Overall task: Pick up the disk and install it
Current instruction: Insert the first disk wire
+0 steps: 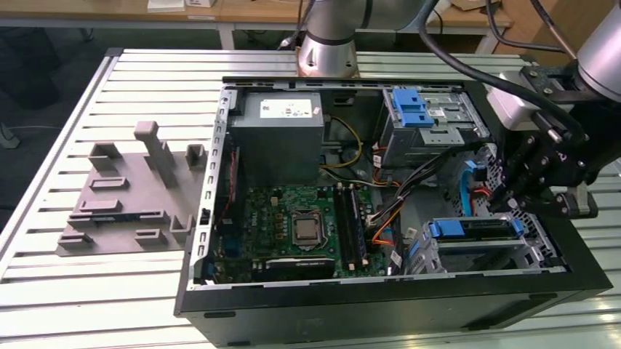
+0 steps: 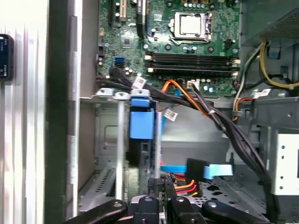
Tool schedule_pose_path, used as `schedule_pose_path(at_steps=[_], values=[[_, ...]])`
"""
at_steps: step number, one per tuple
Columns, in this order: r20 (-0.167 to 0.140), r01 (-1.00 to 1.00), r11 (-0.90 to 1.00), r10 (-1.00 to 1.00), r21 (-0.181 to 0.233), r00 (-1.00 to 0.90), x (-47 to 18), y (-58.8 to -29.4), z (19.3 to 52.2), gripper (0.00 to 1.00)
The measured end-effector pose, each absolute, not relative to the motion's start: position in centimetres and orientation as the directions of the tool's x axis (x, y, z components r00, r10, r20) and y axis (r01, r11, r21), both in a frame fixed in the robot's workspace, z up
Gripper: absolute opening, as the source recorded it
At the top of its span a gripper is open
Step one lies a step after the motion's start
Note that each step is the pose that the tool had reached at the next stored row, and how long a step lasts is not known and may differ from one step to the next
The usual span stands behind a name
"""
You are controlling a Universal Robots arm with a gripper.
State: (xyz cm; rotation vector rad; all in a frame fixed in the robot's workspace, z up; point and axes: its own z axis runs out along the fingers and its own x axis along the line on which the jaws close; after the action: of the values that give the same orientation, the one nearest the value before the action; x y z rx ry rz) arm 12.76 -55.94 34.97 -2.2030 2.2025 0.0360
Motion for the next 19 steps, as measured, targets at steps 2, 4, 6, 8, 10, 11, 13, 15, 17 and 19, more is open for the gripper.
schedule_pose_path(at_steps=[2, 4, 6, 8, 10, 11, 13, 15, 17, 19], values=[[-0.035, -1.0, 0.0, -0.999, -0.002, 0.0, 12.73, -56.37, 34.9, 0.16], [-0.035, -1.0, 0.0, -0.999, -0.002, 0.0, 12.73, -56.48, 34.84, 0.16], [-0.035, -1.0, 0.0, -0.999, -0.002, 0.0, 12.73, -56.48, 34.81, 0.16], [-0.035, -1.0, 0.0, -0.999, -0.002, 0.0, 12.73, -56.48, 34.77, 0.16], [-0.035, -1.0, 0.0, -0.999, -0.002, 0.0, 12.73, -56.49, 34.76, 0.16], [-0.035, -1.0, 0.0, -0.999, -0.002, 0.0, 12.73, -56.51, 34.73, 0.16], [-0.035, -1.0, 0.0, -0.999, -0.002, 0.0, 12.73, -56.55, 34.69, 0.16], [-0.035, -1.0, 0.0, -0.999, -0.002, 0.0, 12.73, -56.56, 34.66, 0.16], [-0.035, -1.0, 0.0, -0.999, -0.002, 0.0, 12.73, -56.57, 34.58, 0.16], [-0.035, -1.0, 0.0, -0.999, -0.002, 0.0, 12.73, -56.57, 34.52, 0.16]])
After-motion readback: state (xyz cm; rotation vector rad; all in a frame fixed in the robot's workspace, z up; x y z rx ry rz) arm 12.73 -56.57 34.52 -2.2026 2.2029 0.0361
